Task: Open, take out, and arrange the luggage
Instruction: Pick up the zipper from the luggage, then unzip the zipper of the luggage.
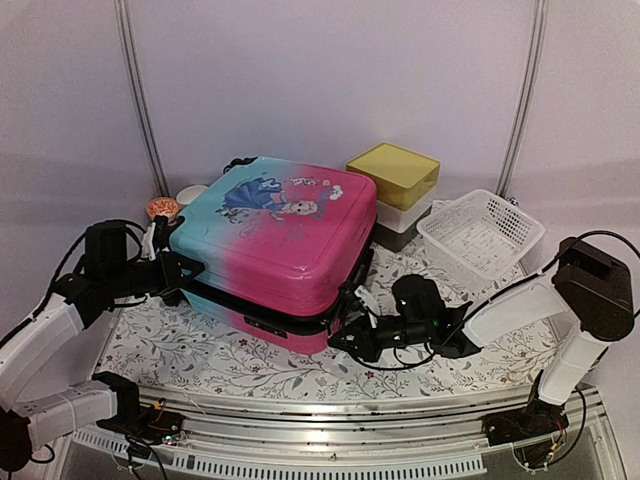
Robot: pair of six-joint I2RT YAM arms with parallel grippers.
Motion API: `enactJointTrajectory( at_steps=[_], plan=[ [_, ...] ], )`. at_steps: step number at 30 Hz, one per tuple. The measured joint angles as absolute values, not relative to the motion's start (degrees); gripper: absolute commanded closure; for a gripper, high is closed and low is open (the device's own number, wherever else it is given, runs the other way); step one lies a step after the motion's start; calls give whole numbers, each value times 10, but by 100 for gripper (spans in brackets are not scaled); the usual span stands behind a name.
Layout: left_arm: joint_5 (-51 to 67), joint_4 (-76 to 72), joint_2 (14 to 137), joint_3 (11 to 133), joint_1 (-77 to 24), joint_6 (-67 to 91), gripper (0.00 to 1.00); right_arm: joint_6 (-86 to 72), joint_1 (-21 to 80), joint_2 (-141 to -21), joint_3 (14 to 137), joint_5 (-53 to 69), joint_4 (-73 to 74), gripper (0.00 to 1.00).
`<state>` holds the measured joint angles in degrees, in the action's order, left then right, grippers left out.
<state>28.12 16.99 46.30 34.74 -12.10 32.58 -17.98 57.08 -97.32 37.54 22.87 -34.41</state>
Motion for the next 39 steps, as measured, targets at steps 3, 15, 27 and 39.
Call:
enactJointTrajectory(
  at_steps=[3, 15, 27, 39],
  plan=[
    [282, 170, 463, 347, -121, 326, 74, -180, 572, -969, 374, 222, -343, 97],
    [283, 172, 463, 347, -121, 325, 74, -163, 576, -933, 371, 130, -293, 98],
    [283, 175, 462, 347, -121, 325, 74, -140, 549, -898, 376, -66, -213, 98],
    [280, 179, 456, 347, -121, 325, 74, -107, 464, -940, 452, -117, -161, 97]
  ],
)
